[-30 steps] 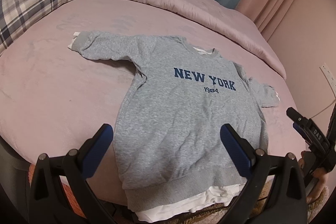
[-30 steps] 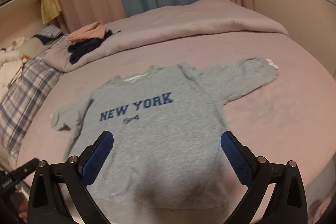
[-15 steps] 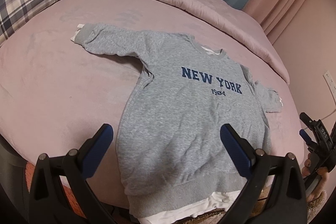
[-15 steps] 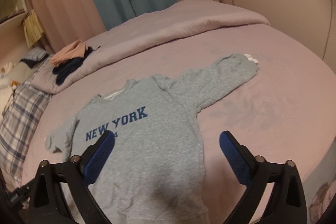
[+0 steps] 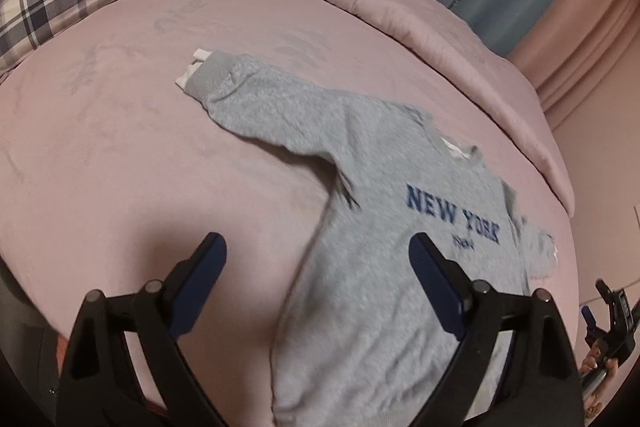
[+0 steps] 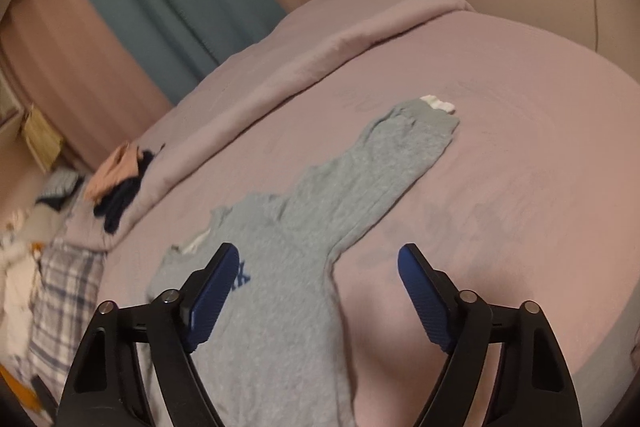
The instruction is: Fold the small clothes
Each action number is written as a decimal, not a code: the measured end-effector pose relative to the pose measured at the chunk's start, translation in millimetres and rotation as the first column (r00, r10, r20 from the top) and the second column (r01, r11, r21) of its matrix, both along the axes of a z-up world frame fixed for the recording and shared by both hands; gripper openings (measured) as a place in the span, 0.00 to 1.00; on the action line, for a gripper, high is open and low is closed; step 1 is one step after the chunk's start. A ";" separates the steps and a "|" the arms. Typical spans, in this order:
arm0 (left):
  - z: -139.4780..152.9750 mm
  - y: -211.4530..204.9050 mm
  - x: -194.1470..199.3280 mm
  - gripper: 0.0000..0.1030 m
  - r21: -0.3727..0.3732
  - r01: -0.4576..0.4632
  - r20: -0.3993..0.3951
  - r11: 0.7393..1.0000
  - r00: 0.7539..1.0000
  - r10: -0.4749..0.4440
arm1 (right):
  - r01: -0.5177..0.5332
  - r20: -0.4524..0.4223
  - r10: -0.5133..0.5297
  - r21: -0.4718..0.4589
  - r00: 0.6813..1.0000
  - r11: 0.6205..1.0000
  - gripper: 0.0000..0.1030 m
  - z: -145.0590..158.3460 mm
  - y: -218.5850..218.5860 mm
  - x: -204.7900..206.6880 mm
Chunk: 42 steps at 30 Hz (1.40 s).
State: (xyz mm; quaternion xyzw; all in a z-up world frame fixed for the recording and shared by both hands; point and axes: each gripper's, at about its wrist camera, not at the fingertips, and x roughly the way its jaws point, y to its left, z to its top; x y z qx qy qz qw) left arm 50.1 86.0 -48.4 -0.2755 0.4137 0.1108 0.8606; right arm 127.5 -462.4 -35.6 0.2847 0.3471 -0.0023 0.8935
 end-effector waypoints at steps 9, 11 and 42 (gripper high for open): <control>-38.7 57.4 61.4 0.79 -0.152 -0.136 -0.037 0.979 0.991 0.132 | 0.149 -0.128 -0.134 0.120 0.983 0.981 0.64 -45.2 -66.4 58.1; -49.6 68.6 75.3 0.79 -0.190 -0.176 -0.070 0.966 0.984 0.165 | 0.184 -0.164 -0.163 0.118 0.973 0.976 0.64 -58.4 -77.9 74.1; -50.2 134.9 96.5 0.12 -0.005 -0.324 -0.031 0.946 0.946 0.324 | 0.218 -0.133 -0.208 0.065 0.969 0.974 0.12 -76.6 -93.0 143.5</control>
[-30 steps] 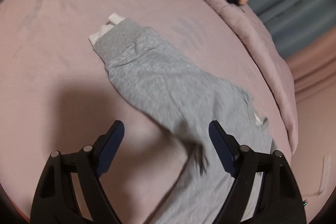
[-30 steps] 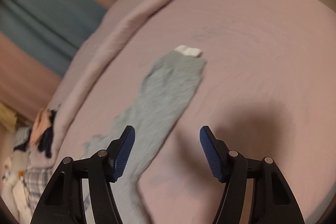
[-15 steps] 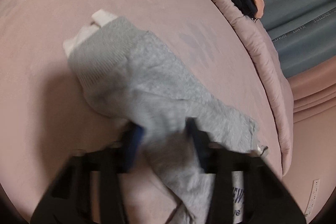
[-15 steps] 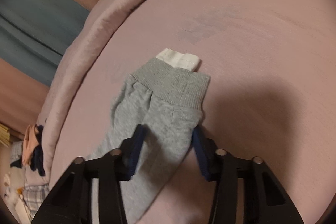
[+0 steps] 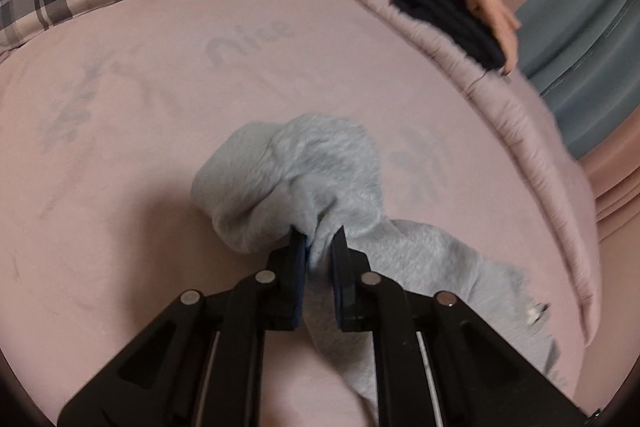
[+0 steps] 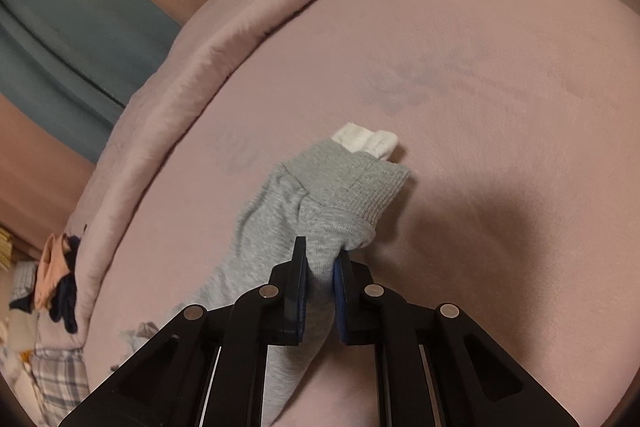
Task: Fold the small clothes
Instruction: 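Lift the sleeve cuff with the right gripper, lay it across the body, release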
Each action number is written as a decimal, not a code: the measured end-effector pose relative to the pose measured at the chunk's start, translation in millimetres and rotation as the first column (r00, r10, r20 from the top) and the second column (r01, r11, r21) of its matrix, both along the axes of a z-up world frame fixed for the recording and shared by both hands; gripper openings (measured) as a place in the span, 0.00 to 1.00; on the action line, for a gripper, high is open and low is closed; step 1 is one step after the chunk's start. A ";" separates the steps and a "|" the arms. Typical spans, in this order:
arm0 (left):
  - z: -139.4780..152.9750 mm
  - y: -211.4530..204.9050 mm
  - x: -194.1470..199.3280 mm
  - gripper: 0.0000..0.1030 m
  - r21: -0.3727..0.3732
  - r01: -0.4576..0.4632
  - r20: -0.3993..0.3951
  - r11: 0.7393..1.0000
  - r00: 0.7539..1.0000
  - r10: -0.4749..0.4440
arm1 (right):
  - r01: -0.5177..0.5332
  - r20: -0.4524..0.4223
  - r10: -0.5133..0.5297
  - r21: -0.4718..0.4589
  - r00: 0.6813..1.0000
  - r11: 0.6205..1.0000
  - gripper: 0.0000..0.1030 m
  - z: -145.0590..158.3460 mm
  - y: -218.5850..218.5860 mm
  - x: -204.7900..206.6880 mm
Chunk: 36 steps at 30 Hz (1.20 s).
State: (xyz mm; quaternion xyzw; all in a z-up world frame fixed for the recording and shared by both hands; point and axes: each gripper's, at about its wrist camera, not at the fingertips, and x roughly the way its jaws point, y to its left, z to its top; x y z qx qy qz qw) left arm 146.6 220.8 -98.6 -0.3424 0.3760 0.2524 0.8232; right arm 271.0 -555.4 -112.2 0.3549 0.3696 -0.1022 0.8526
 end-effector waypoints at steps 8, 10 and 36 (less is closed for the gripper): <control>-13.1 -4.8 -7.8 0.48 0.056 0.008 -0.098 0.998 0.995 -0.002 | -0.048 0.088 0.060 -0.138 0.994 0.989 0.11 53.8 29.8 -10.2; -7.3 -5.2 -12.0 0.66 0.044 0.008 -0.083 0.999 0.997 -0.004 | -0.070 0.120 0.090 -0.159 0.989 0.985 0.10 69.4 39.3 -12.6; 47.5 -75.4 -64.1 0.86 0.085 0.222 -0.003 0.971 0.975 -0.223 | -0.632 0.141 0.707 -0.353 0.693 0.690 0.10 122.2 301.6 -26.7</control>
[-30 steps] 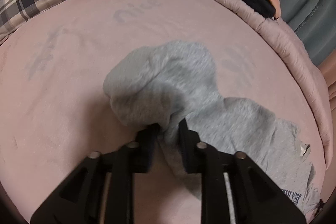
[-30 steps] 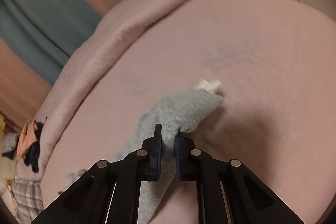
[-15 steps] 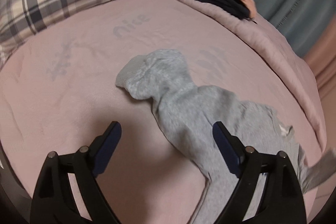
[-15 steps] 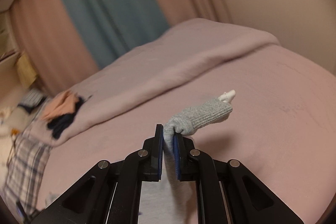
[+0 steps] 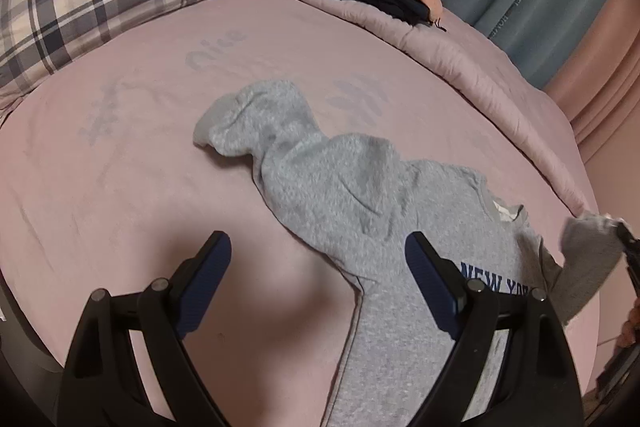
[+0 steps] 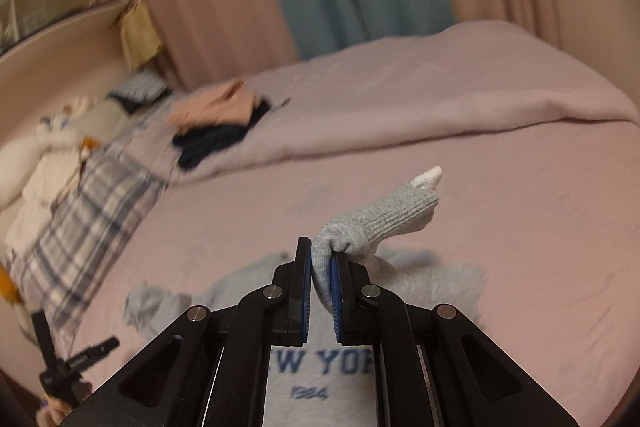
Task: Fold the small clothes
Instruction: 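Lift the sleeve cuff with the right gripper, lay it across the body, release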
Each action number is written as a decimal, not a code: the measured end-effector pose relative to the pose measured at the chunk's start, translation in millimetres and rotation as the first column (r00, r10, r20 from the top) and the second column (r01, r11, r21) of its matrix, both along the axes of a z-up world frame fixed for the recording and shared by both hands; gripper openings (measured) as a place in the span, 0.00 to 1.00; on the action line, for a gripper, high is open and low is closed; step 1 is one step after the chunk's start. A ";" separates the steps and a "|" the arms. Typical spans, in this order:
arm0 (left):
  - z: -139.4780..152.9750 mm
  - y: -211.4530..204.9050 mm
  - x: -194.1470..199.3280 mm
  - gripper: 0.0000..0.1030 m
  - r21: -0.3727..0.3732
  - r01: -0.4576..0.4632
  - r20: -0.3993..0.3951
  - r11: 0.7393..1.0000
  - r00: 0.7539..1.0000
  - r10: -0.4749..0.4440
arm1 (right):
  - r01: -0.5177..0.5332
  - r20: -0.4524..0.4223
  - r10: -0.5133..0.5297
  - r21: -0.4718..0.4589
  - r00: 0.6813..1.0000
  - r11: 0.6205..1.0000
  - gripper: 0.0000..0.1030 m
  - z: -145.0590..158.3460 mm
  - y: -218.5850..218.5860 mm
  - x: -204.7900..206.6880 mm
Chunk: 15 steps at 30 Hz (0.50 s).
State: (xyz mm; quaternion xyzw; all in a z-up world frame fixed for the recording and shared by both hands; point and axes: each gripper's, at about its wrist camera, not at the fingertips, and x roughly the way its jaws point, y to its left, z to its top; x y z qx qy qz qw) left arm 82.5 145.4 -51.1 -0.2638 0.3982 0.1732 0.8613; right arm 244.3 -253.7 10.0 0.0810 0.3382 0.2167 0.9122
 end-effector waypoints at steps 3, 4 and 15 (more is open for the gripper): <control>-7.6 -2.2 -0.1 0.86 -0.007 0.008 -0.019 1.000 1.000 -0.008 | -0.055 -0.025 0.053 -0.103 0.998 0.993 0.10 -21.2 36.2 -2.2; -9.9 -3.1 0.3 0.86 -0.011 0.010 -0.025 1.000 1.000 -0.010 | -0.067 -0.031 0.063 -0.139 0.998 0.988 0.10 -29.4 46.1 -3.5; -24.4 -14.9 10.8 0.86 -0.016 0.060 -0.069 0.998 0.996 -0.061 | -0.279 -0.174 0.226 -0.409 0.958 0.869 0.21 -106.7 120.0 -29.3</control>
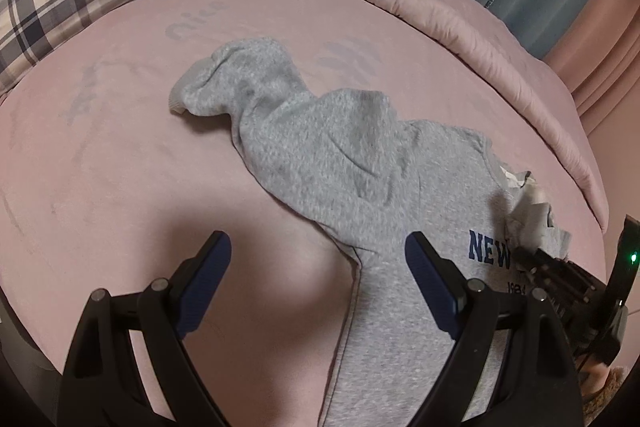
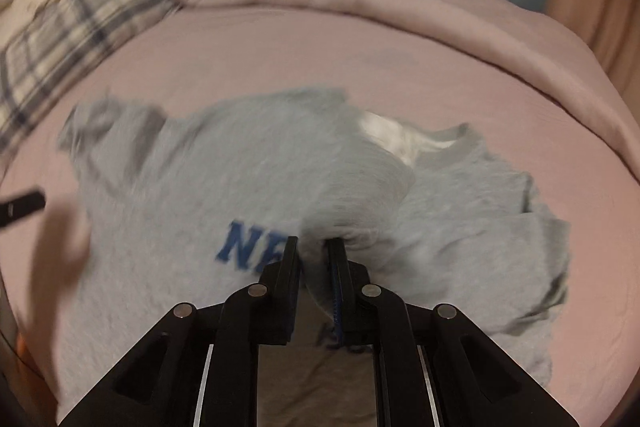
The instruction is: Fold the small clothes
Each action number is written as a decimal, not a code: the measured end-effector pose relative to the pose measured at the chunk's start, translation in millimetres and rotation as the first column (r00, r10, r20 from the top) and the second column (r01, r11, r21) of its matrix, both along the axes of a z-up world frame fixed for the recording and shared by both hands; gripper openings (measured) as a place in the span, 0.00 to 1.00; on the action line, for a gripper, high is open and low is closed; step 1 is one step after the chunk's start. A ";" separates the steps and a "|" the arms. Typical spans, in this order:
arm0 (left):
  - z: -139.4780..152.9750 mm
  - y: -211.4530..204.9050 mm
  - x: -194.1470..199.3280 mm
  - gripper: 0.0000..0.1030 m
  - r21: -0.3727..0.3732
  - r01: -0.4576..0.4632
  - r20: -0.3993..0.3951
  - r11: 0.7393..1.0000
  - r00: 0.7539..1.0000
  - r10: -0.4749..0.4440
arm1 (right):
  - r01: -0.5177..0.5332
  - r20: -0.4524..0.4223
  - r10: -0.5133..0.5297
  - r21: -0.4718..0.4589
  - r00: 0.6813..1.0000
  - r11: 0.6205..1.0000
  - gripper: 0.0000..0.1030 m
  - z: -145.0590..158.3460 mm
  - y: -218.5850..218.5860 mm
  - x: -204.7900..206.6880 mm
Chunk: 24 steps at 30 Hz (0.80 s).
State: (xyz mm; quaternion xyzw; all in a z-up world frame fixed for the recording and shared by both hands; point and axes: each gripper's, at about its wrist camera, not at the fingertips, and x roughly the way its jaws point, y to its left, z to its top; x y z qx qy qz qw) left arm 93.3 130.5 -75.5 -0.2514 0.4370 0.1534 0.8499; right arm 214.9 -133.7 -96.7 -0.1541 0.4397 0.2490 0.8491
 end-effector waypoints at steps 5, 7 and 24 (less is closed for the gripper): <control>-1.6 -1.4 1.8 0.86 0.001 0.008 -0.007 1.000 1.000 -0.008 | -0.051 0.037 0.050 0.028 0.998 0.998 0.48 14.5 5.1 -16.0; -1.9 -2.5 2.4 0.86 0.000 0.012 -0.010 1.000 1.000 -0.012 | -0.053 0.048 0.051 0.042 0.998 0.998 0.48 20.4 6.4 -19.4; -0.2 -56.2 79.1 0.85 -0.177 0.211 0.055 0.961 0.977 -0.205 | 0.418 -0.096 -0.408 0.247 0.908 0.874 0.58 42.7 -143.6 19.3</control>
